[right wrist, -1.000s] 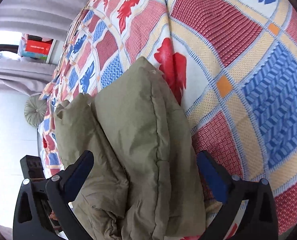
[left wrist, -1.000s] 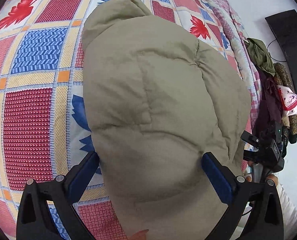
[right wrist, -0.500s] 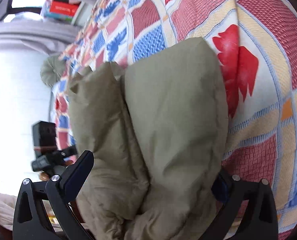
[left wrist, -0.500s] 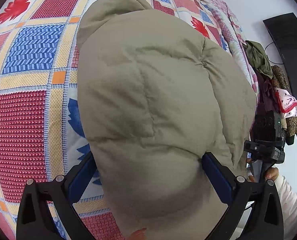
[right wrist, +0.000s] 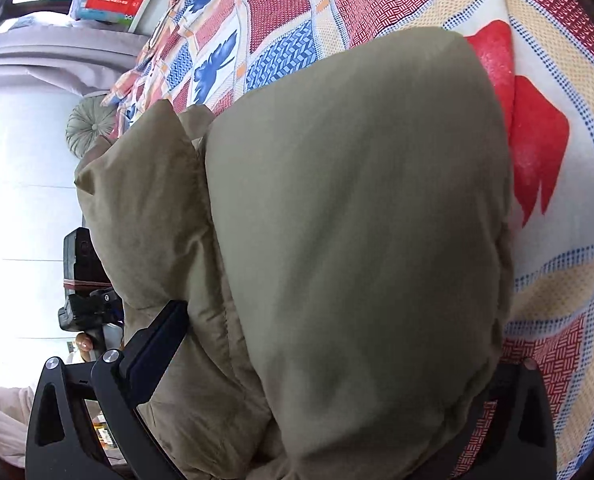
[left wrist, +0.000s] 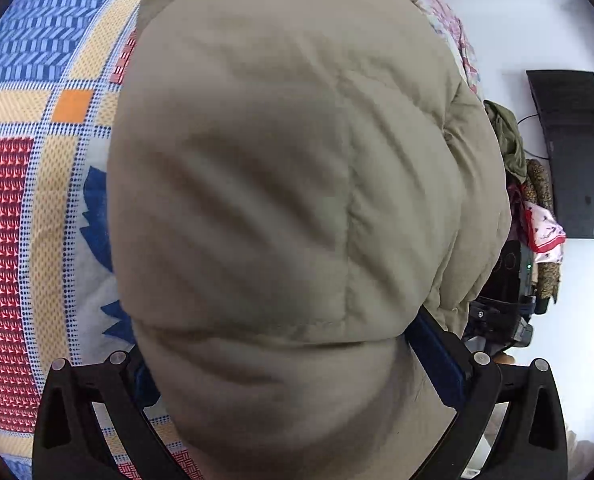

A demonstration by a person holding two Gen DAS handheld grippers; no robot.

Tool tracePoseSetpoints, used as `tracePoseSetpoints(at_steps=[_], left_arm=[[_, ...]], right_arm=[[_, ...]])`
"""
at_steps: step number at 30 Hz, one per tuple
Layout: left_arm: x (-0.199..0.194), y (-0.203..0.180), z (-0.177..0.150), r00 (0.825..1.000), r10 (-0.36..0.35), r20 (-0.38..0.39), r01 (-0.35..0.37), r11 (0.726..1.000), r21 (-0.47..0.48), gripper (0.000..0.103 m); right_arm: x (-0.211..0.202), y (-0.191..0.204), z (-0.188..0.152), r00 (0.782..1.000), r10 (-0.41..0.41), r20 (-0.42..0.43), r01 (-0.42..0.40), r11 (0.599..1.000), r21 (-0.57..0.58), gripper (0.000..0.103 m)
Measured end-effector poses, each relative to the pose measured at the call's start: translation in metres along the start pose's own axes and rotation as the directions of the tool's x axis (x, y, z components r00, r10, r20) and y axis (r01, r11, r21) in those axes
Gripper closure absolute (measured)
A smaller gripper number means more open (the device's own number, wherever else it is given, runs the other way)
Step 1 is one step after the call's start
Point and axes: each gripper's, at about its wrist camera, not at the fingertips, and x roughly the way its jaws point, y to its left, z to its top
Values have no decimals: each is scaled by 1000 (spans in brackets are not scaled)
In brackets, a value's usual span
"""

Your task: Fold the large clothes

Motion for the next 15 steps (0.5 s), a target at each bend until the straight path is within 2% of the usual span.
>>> tracePoseSetpoints(at_steps=[2,5,7,9,11,15], left_arm=[[1,-9,0,999,37,11,-37,999,19,0],[-3,-23,-3,995,90,45,-93,994,60,10],[-4,-35,-4,991,116,66,-122,988,99,18],[-7,-43,-6,989,127,80,-137,982,132,25],[-11,-52,-8,988,127,91,-141,976,164,29],[-26,-59,-5,988,114,100,-131,974,187,33]], right_arm=[[1,3,0,1000,-15,-7,15,1000,9,0],[4,8,3,999,-46,-18,47,998,36,4],[3,13,1,998,-66,-18,67,997,42,17],[-2,18,-2,998,-57,-2,57,998,40,44],[-5,27,-4,999,-50,11,49,998,37,58],[-9,44,-10,998,-54,31,53,998,26,65]])
